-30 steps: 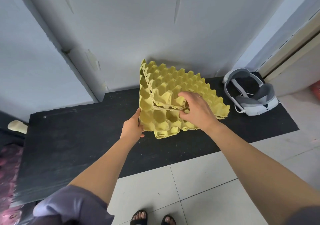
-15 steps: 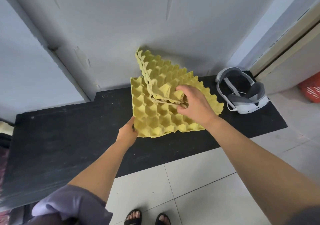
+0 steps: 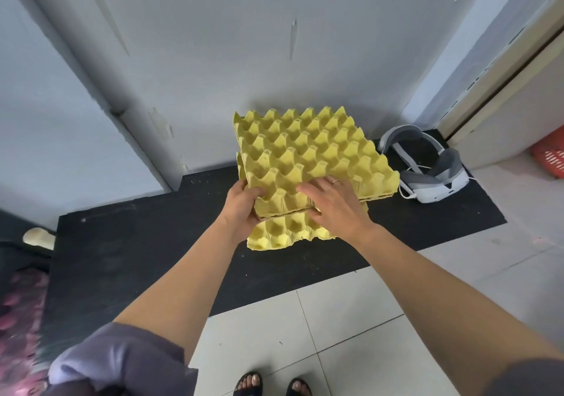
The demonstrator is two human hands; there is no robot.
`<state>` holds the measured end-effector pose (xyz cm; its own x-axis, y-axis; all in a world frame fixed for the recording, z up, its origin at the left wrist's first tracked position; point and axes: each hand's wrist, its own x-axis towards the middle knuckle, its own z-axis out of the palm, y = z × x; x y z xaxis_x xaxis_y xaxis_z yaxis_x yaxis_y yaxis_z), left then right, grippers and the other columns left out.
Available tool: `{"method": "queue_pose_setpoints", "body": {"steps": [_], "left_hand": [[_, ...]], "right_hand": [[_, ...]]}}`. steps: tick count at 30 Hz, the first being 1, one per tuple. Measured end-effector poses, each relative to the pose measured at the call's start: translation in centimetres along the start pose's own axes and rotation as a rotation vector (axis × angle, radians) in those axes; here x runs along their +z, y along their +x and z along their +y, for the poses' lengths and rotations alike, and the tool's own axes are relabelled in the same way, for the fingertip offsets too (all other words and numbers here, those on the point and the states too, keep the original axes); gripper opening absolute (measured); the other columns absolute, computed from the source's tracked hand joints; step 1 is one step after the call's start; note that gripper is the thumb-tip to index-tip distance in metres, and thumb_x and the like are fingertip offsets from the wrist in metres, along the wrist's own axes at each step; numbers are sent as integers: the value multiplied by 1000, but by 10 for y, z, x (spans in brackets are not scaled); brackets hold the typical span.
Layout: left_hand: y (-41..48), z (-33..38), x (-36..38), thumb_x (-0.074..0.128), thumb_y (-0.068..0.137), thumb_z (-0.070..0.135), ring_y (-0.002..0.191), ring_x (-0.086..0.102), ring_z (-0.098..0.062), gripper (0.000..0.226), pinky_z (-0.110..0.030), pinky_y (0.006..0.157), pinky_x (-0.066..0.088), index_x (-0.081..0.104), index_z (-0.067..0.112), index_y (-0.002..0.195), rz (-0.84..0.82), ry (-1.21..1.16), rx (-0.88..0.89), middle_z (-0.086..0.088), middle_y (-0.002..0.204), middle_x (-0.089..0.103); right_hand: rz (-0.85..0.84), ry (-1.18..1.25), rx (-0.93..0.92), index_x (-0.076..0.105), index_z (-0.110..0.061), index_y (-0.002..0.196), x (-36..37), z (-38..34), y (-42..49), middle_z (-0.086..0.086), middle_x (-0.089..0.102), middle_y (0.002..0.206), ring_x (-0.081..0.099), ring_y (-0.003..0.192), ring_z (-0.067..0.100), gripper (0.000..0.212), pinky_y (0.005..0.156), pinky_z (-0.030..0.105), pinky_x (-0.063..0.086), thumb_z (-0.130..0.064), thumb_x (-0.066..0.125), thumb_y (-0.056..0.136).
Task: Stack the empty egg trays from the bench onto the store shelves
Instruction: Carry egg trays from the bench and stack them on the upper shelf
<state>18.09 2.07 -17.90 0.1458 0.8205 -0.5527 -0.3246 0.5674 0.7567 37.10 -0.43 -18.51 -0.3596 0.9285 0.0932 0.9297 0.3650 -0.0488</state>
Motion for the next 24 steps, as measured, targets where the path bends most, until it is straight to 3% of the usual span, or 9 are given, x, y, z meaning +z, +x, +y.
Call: {"method": "queue_pose_setpoints", "body": {"steps": [4, 7, 9, 11, 14, 18, 20, 24], "left_hand": [[-20, 25, 10, 43, 89, -9, 80, 66, -25, 37, -35, 57, 58, 55, 8, 119, -13, -51, 32, -10, 100, 66], [-43, 48, 17, 43, 90, -8, 80, 66, -25, 34, -32, 52, 56, 57, 10, 115, -38, -61, 44, -9, 100, 66], [-61, 67, 19, 44, 91, -7, 83, 66, -25, 32, -32, 53, 56, 57, 11, 113, -40, -60, 55, -8, 102, 67], [-79, 87, 19, 46, 91, -5, 86, 67, -25, 30, -35, 58, 57, 58, 12, 113, -39, -58, 78, -8, 104, 68], [-111, 120, 20, 48, 91, -4, 86, 67, -24, 28, -41, 72, 56, 61, 13, 109, -49, -40, 129, -7, 101, 69], [-159, 151, 18, 48, 91, -2, 88, 66, -24, 27, -47, 84, 50, 61, 16, 106, -80, 19, 216, -6, 101, 69], [-183, 161, 13, 49, 92, -1, 86, 67, -24, 26, -47, 81, 53, 61, 16, 107, -58, 22, 243, -6, 99, 69], [-245, 165, 0, 46, 93, 0, 82, 69, -21, 26, -34, 57, 57, 62, 15, 108, -43, 21, 312, -4, 96, 71]], "right_hand": [[28, 58, 7, 56, -18, 122, -32, -3, -8, 6, 66, 99, 63, 91, 30, 57, 74, 43, 51, -31, 80, 72], [74, 134, 116, 44, -18, 136, -66, -4, -16, 6, 61, 116, 57, 104, 28, 62, 82, 44, 46, -55, 50, 86], [109, 130, 241, 43, -16, 137, -90, -2, -23, 8, 56, 126, 53, 114, 30, 65, 87, 46, 45, -59, 29, 90], [128, 83, 366, 46, -15, 135, -114, 5, -31, 11, 52, 133, 50, 120, 32, 67, 92, 46, 45, -57, 20, 91], [153, 86, 564, 48, -13, 134, -155, 7, -40, 15, 47, 137, 46, 123, 36, 60, 94, 47, 42, -53, 27, 94], [214, 354, 725, 40, -16, 141, -204, -4, -44, 17, 34, 145, 32, 134, 37, 63, 104, 49, 34, -56, 34, 93], [284, 479, 796, 35, -15, 145, -226, -12, -44, 16, 29, 150, 26, 138, 36, 63, 108, 48, 29, -53, 39, 95], [253, 703, 805, 32, -11, 144, -257, -37, -60, 19, 41, 139, 43, 126, 37, 57, 97, 42, 39, -36, 50, 96]]}}
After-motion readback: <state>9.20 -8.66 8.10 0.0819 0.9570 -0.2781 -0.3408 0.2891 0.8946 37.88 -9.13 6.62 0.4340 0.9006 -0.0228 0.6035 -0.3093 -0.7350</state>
